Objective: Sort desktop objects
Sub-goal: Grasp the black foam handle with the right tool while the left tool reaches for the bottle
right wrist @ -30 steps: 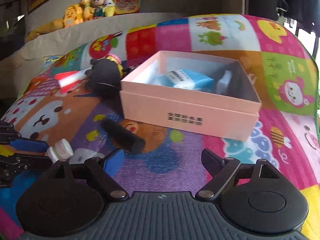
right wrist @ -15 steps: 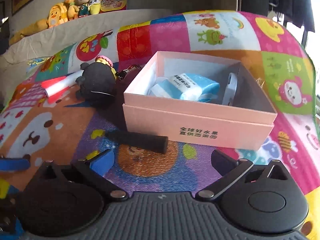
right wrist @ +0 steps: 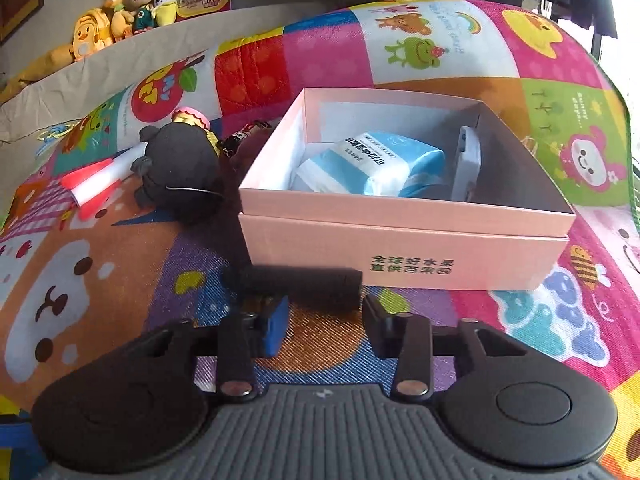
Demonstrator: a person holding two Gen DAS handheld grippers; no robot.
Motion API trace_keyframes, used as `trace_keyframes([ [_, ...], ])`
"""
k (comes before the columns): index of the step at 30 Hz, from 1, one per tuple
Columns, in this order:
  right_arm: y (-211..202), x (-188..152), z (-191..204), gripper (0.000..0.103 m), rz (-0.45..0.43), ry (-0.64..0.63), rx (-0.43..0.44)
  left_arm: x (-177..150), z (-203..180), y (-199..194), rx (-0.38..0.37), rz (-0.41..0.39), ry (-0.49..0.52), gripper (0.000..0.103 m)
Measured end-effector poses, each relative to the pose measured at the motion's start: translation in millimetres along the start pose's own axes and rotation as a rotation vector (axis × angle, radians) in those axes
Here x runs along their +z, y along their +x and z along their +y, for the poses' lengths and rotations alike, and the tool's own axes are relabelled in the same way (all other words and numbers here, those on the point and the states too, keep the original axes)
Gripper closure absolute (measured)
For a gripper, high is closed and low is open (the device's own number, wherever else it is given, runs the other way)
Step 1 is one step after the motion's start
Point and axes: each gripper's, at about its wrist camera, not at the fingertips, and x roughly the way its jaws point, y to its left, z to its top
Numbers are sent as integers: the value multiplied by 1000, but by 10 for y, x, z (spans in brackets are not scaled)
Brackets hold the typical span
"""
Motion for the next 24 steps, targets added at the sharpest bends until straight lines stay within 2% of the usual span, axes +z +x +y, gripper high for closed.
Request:
trace_keyframes([
  [6, -320, -337, -436, 64, -13, -14, -28, 130, 10, 209, 7, -8, -15, 21],
  [9, -409, -425, -540, 55, -26, -26, -66, 207, -20, 320, -24, -13, -5, 23],
  [12, -414, -395, -579, 48, -29, -11, -64, 235, -89, 416, -11, -18, 26, 27],
  [14, -387, -316, -549, 33, -34, 5, -55, 226, -140, 438, 14, -23, 64, 29],
  [17, -311, -151, -411, 18, -45, 9, -28, 186, -138, 400, 22, -21, 80, 29],
  [19, -202, -29, -276, 13, -27, 24, -13, 156, -103, 346, 31, -19, 80, 28],
  [22, 19, 112, -68, 12, 32, 49, 36, 114, -34, 250, 38, -25, 68, 27],
  [24, 155, 167, 84, 12, 48, 38, 13, 83, 11, 197, 44, -29, 56, 26],
])
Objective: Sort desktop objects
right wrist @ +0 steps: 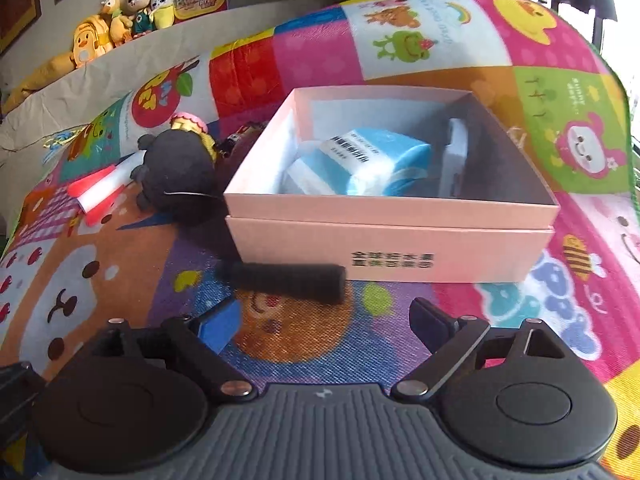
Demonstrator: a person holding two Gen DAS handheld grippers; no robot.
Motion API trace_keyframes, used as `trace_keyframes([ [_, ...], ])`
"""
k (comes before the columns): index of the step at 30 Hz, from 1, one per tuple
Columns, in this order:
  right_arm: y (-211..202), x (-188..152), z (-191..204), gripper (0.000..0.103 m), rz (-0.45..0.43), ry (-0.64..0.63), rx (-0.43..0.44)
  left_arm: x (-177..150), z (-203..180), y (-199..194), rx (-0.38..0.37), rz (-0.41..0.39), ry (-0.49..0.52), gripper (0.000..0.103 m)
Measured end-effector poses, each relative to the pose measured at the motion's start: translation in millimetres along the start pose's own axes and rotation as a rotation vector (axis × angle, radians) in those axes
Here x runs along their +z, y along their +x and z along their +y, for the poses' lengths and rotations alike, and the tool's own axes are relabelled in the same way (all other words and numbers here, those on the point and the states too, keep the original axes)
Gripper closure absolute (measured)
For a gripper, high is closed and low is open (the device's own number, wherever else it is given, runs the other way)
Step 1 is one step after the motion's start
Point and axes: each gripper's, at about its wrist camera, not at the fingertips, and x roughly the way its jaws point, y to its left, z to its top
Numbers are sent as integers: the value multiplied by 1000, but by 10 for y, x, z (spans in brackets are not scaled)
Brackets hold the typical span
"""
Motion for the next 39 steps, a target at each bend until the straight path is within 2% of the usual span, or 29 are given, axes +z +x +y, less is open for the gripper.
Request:
trace_keyframes([
  [4, 163, 42, 170, 11, 31, -2, -14, -44, 76, -43, 15, 0, -19, 25],
  [6, 186, 37, 194, 17, 10, -18, -52, -41, 86, -50, 13, -4, -23, 25],
  [9, 132, 15, 119, 28, -7, -15, -46, -26, 66, -46, 5, -7, -18, 25],
  [13, -15, -74, -140, 28, -3, -9, -35, -13, 26, -12, -4, -5, -1, 26],
  [19, -413, -451, -590, 28, -5, -50, -18, 53, -14, 59, -24, -1, 15, 26],
  [25, -741, -845, -789, 28, -92, -126, -8, 153, -54, 187, -46, -3, 51, 26],
  [30, -732, -849, -849, 21, -99, -77, -1, 141, -145, 234, -86, 21, 90, 26],
  [35, -726, -857, -846, 18, -97, -72, 7, 111, -225, 229, -98, 24, 122, 31],
  [39, -727, -862, -835, 18, -97, -76, 4, 122, -250, 238, -86, 26, 139, 41],
])
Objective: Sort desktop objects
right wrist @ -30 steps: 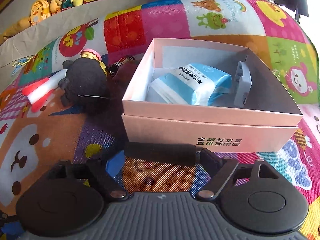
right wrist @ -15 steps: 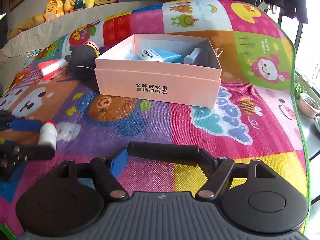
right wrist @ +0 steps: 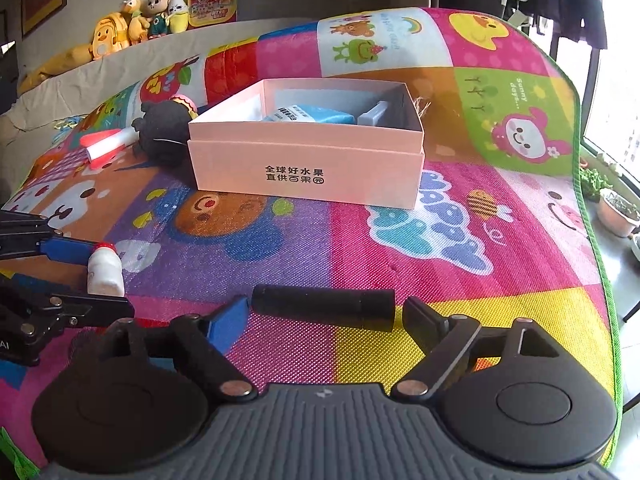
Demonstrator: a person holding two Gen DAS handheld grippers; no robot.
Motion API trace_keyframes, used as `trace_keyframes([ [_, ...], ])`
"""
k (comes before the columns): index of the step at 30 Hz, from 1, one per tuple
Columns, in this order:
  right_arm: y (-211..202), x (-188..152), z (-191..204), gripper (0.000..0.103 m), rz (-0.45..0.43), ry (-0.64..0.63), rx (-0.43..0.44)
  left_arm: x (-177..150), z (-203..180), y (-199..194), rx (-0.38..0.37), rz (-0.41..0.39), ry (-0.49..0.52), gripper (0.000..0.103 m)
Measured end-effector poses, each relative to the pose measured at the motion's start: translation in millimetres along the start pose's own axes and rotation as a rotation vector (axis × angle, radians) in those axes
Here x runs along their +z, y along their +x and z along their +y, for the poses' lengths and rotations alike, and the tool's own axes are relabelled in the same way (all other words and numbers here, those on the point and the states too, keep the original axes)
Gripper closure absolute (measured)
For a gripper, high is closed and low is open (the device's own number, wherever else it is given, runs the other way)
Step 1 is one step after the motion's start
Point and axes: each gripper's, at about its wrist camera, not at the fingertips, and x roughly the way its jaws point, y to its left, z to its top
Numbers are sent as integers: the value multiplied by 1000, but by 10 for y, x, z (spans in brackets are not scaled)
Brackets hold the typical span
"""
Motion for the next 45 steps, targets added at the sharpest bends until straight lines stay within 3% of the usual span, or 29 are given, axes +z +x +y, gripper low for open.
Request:
trace_keyframes([
  [8, -14, -7, 45, 18, -9, -19, -19, -9, -27, -12, -2, -1, 5, 51],
  [11, -25, -12, 59, 19, -17, -27, -20, -19, -44, -24, 2, -1, 5, 51],
  [14, -60, -29, 91, 28, -32, -42, -21, -30, -67, -60, 16, 0, 4, 51],
  [22, -356, 48, 5, 28, -60, -40, 19, 55, -114, -387, 66, -70, 21, 51],
  [30, -1060, 492, -216, 28, -281, -92, -30, 621, -157, -711, 127, -263, 104, 51],
  [37, -1140, 1163, -345, 28, -389, -50, 0, 1290, -47, -404, 153, -358, 147, 51],
  [39, -987, 1426, -379, 28, -393, -18, 8, 1506, 91, -230, 149, -361, 97, 49],
  [41, -750, 1686, -419, 28, -362, 27, 35, 1627, 255, -88, 115, -337, 27, 33],
  [45, -396, 1822, -436, 22, -291, 70, 49, 1432, 443, -77, 134, -310, -28, 13],
])
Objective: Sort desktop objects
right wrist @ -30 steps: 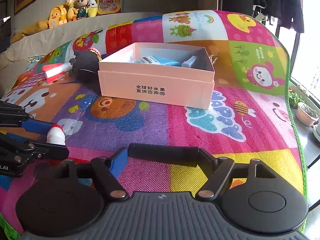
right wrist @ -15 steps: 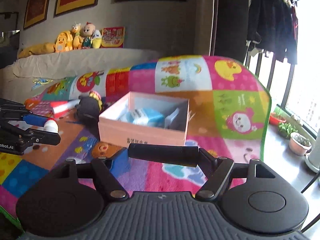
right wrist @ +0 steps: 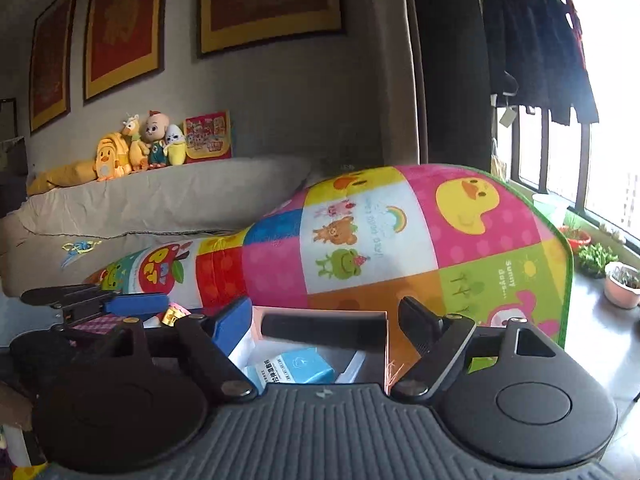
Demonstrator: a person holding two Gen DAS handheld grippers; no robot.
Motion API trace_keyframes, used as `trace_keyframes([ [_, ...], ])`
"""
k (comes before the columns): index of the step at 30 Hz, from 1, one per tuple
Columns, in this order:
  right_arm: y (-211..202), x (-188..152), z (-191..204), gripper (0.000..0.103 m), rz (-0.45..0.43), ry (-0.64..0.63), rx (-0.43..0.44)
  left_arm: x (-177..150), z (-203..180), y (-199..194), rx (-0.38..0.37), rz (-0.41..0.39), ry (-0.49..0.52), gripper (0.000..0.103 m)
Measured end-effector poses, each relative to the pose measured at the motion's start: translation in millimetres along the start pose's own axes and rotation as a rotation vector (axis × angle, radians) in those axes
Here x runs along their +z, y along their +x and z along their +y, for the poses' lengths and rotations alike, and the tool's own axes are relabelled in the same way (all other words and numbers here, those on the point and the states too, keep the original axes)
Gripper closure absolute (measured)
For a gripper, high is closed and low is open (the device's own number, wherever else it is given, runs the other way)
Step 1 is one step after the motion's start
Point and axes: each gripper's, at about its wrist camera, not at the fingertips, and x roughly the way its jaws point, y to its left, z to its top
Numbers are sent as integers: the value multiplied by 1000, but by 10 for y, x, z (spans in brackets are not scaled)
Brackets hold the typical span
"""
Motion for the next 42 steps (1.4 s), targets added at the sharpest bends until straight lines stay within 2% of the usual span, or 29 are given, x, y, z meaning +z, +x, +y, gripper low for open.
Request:
trace_keyframes([
  [1, 19, -61, -7, 22, 6, 1, 8, -117, 49, -34, 20, 19, 2, 10],
  [6, 74, -528, 11, 21, 73, -23, -9, -730, 244, -68, 84, 170, 3, 10],
  [10, 82, -891, 144, 21, 137, -90, -9, -1012, 424, -40, 124, 236, -55, 9],
  [14, 4, -1180, 349, 19, 180, -156, 35, -992, 598, 22, 179, 209, -126, 7],
  [18, -65, -1393, 542, 15, 206, -205, 83, -816, 727, 259, 274, 153, -181, 6],
  [22, -94, -1520, 638, 14, 242, -200, 106, -703, 847, 653, 373, 173, -177, 7],
  [24, -124, -1563, 635, 14, 257, -185, 106, -691, 925, 756, 370, 189, -207, 11],
  [25, -144, -1581, 622, 14, 261, -180, 104, -691, 951, 781, 367, 195, -211, 22],
  [26, -166, -1600, 605, 13, 263, -176, 100, -689, 961, 790, 362, 202, -207, 26],
  [30, -243, -1655, 497, 11, 264, -159, 68, -716, 883, 646, 346, 206, -147, 31],
  [32, -264, -1660, 433, 10, 262, -142, 52, -731, 764, 456, 330, 198, -95, 31],
  [34, -287, -1651, 368, 10, 252, -122, 38, -731, 562, 159, 300, 158, -28, 31],
  [37, -321, -1631, 276, 9, 233, -93, 18, -677, 181, -302, 214, 85, 98, 30],
  [39, -323, -1610, 225, 7, 224, -78, -1, -640, -57, -509, 145, 79, 160, 30],
  [42, -341, -1564, 140, 7, 193, -49, -53, -659, -313, -648, 21, 97, 166, 30],
])
